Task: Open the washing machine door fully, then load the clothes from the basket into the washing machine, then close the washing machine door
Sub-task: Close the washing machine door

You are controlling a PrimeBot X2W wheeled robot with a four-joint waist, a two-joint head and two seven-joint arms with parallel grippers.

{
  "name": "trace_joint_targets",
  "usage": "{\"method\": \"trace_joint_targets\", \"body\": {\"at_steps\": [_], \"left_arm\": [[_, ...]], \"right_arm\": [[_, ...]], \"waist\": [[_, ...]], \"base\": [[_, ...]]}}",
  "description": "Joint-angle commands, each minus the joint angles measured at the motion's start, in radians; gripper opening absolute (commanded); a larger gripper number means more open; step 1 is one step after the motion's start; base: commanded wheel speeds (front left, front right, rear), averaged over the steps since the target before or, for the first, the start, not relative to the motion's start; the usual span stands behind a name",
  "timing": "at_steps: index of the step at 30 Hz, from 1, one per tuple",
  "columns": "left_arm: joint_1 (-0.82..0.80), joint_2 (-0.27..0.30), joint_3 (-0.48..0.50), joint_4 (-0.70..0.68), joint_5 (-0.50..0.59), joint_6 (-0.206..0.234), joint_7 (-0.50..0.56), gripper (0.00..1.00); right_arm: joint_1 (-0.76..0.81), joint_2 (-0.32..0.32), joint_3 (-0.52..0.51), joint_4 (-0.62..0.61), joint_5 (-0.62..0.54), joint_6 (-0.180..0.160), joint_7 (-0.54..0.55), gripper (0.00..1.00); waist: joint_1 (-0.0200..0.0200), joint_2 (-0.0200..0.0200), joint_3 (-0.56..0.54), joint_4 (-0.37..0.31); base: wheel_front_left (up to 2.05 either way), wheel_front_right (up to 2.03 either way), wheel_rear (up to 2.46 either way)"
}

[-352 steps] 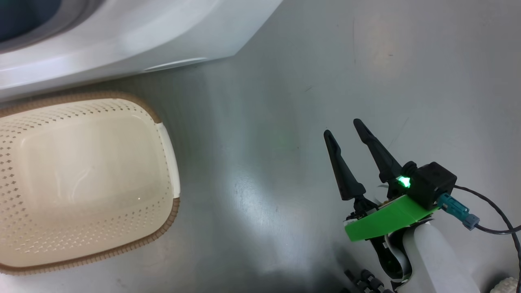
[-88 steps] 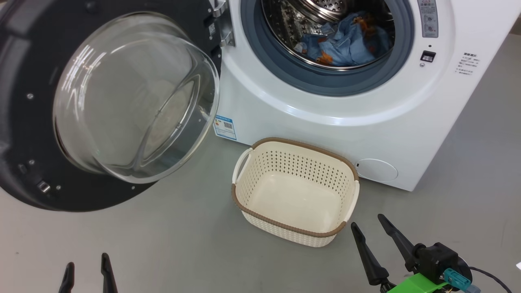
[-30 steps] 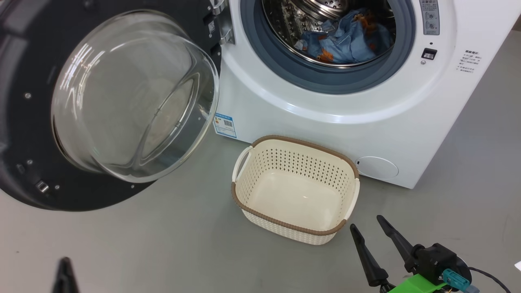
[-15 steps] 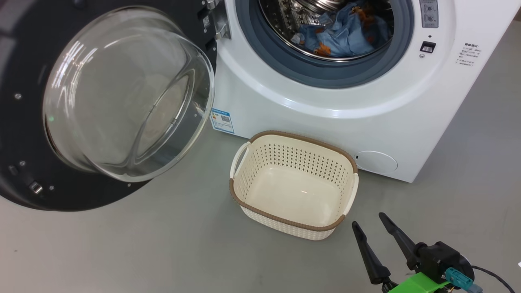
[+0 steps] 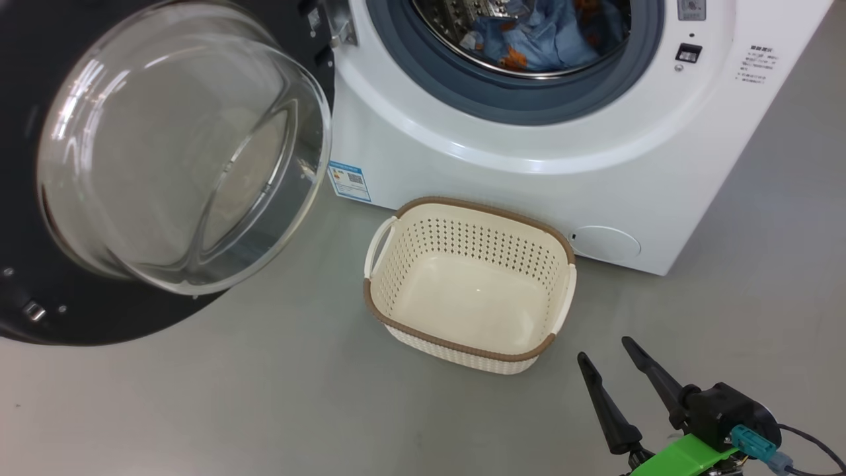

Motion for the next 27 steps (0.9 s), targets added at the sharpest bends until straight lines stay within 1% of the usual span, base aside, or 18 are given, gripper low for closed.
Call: {"method": "trace_joint_targets", "body": {"at_steps": [1,5,11,16,22,27], "left_arm": [[-0.044,0.084,0.038,0.014,-0.039,0.006,0.035,0.0],[-0.085,0.118,0.072,0.099,-0.089,0.025,0.07,0.0],[-0.12,0.135,0.078,0.197,-0.134,0.045,0.133,0.0],[-0.134,0.129,0.075,0.245,-0.166,0.037,0.186,0.0],[-0.128,0.125,0.084,0.272,-0.192,0.025,0.22,0.0],[-0.115,0.122,0.079,0.279,-0.218,0.017,0.29,0.0]], "right_arm": [[-0.034,-0.009,0.02,-0.035,-0.014,0.002,0.004,1.0],[-0.034,-0.022,0.018,-0.053,-0.017,0.002,0.018,1.0],[-0.035,-0.038,0.013,-0.082,-0.021,0.002,0.038,1.0],[-0.039,-0.044,0.008,-0.105,-0.027,0.002,0.053,1.0],[-0.043,-0.051,0.003,-0.119,-0.03,0.002,0.06,1.0],[-0.045,-0.057,-0.002,-0.129,-0.031,0.002,0.067,1.0]], "waist": [[-0.0001,0.0,0.013,-0.012],[-0.0001,0.0,0.031,-0.024],[-0.0001,0.0,0.061,-0.038],[-0.0001,0.0,0.092,-0.048],[-0.0001,0.0,0.117,-0.052],[-0.0001,0.0,0.129,-0.052]], "base": [[0.0,0.0,0.0],[0.0,0.0,0.0],[0.0,0.0,0.0],[0.0,0.0,0.0],[0.0,0.0,0.0],[0.0,0.0,0.0]]}}
